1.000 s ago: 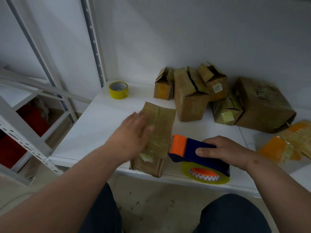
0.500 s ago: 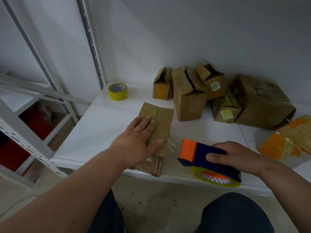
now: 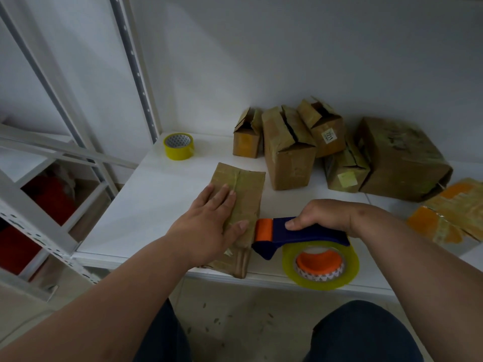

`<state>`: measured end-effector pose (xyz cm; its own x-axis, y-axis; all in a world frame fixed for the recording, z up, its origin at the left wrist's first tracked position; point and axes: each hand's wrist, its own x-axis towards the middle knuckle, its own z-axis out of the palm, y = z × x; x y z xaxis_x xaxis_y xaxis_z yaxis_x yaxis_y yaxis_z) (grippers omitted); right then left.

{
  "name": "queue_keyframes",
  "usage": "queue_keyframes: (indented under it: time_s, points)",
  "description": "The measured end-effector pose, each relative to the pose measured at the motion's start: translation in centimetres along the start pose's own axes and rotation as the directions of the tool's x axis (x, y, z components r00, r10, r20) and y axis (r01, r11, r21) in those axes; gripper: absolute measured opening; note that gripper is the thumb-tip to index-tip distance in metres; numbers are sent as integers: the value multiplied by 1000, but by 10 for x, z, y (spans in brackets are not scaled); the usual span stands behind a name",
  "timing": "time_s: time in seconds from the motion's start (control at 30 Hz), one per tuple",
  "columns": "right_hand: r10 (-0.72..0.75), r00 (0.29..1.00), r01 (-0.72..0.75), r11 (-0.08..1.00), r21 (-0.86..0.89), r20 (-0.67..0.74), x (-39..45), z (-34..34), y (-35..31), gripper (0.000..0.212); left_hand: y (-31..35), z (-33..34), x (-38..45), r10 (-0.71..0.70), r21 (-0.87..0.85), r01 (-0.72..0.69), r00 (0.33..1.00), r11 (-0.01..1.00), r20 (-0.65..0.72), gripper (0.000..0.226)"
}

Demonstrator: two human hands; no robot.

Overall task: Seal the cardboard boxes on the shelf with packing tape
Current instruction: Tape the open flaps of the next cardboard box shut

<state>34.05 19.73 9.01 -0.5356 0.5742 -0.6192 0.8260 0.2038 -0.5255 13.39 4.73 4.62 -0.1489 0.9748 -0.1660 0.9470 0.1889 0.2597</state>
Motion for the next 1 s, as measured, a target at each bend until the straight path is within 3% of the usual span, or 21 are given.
queue_keyframes:
  time_s: [0.23, 0.43, 0.57, 0.73, 0.83, 0.93, 1.0]
  points:
    - [84, 995, -94, 980, 174, 59, 8, 9, 18, 45, 12, -10, -6, -61, 0, 61, 997, 998, 36, 112]
    - [114, 993, -113, 993, 13, -34, 4, 17, 27, 42, 29, -19, -3, -129, 69, 127, 991, 990, 24, 117]
    - [76, 973, -39, 985, 168, -220, -17, 7, 35, 47, 32, -22, -4, -105, 75, 101, 993, 992, 50, 97]
    - [44, 936, 34, 976, 213, -349, -46, -3, 48, 47, 20, -31, -11, -100, 188, 90, 994, 978, 44, 73]
    - [39, 931, 68, 958, 280, -362, -65, -4, 53, 68, 8, -33, -18, -40, 226, 40, 999, 973, -7, 66]
    - [40, 928, 102, 930, 353, -372, -74, -1, 55, 99, -10, -29, -22, 101, 245, -81, 992, 966, -71, 62]
    - [30, 922, 133, 912, 387, -386, -76, 0, 56, 106, -24, -28, -23, 220, 295, -169, 963, 941, -152, 70]
